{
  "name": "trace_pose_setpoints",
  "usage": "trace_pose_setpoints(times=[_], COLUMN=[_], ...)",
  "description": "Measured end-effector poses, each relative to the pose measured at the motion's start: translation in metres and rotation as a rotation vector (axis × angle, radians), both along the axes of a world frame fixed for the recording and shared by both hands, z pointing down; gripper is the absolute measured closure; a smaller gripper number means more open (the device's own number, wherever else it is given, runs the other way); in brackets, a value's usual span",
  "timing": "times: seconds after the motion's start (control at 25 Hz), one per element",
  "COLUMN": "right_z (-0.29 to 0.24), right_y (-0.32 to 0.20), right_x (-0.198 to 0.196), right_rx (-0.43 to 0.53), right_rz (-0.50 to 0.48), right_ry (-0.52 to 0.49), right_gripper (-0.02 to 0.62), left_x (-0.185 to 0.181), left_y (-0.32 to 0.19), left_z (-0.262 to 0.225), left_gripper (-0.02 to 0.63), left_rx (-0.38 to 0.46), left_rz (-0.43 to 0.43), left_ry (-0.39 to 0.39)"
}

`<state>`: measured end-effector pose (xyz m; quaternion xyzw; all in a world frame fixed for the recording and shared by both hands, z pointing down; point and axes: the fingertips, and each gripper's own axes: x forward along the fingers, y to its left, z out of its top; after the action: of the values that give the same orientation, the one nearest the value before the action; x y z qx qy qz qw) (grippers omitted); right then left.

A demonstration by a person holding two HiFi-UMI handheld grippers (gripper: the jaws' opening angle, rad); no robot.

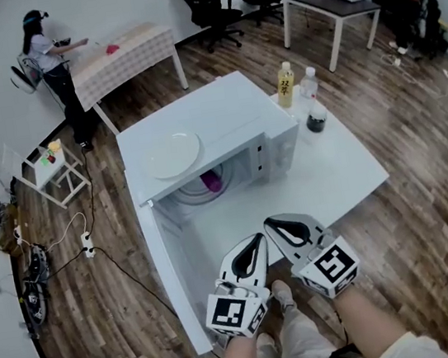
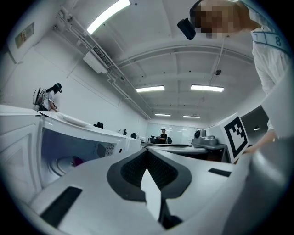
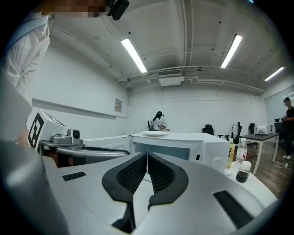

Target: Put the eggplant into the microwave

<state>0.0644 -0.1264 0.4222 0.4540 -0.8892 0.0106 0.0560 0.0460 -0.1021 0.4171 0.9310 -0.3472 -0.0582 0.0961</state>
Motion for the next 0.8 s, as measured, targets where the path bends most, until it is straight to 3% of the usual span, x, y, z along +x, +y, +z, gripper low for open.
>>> trace_pose_setpoints(times=[0.8], right_z=[-0.046], right_y=[0.097], right_x=[-0.020], right_rx=[0.028], right_rz=[0.075], right_ry=[-0.028], right_gripper=[0.563], left_x=[-0.025], left_y=[0.085], left_z=[-0.051], left_gripper=[0.604], left_rx=[0.082], left_rz=[0.100], left_ry=[0.065])
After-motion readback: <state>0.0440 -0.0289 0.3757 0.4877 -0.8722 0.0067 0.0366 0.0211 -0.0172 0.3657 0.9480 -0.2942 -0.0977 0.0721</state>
